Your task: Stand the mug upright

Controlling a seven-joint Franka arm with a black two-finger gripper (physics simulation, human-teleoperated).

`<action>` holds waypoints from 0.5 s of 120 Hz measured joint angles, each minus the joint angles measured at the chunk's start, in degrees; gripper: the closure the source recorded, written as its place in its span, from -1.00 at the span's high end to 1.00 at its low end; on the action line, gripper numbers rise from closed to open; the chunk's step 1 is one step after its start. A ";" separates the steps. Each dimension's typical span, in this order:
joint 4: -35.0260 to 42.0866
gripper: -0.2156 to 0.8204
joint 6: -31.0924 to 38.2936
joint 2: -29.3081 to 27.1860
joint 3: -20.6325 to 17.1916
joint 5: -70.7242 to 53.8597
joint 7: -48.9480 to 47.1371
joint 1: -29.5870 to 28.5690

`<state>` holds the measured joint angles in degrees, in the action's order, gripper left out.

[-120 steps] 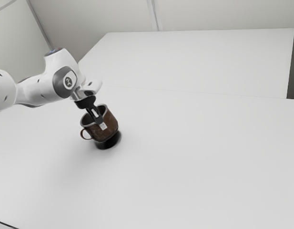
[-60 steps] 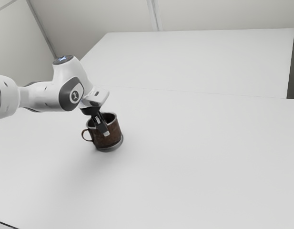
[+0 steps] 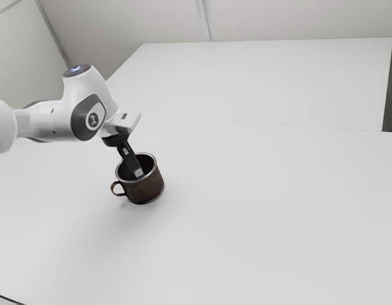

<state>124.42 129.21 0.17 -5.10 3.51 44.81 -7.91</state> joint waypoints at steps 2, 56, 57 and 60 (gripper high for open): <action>-0.26 0.53 -0.70 -0.29 0.07 -0.02 -0.94 0.07; -26.24 0.58 -21.06 -1.63 0.07 -3.93 -21.38 3.52; -26.75 0.58 -21.45 -1.48 0.08 -4.00 -21.59 3.69; -28.04 0.58 -22.59 -1.09 0.12 -4.19 -22.22 4.18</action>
<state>96.39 106.62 -0.92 -4.98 -0.67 22.59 -3.73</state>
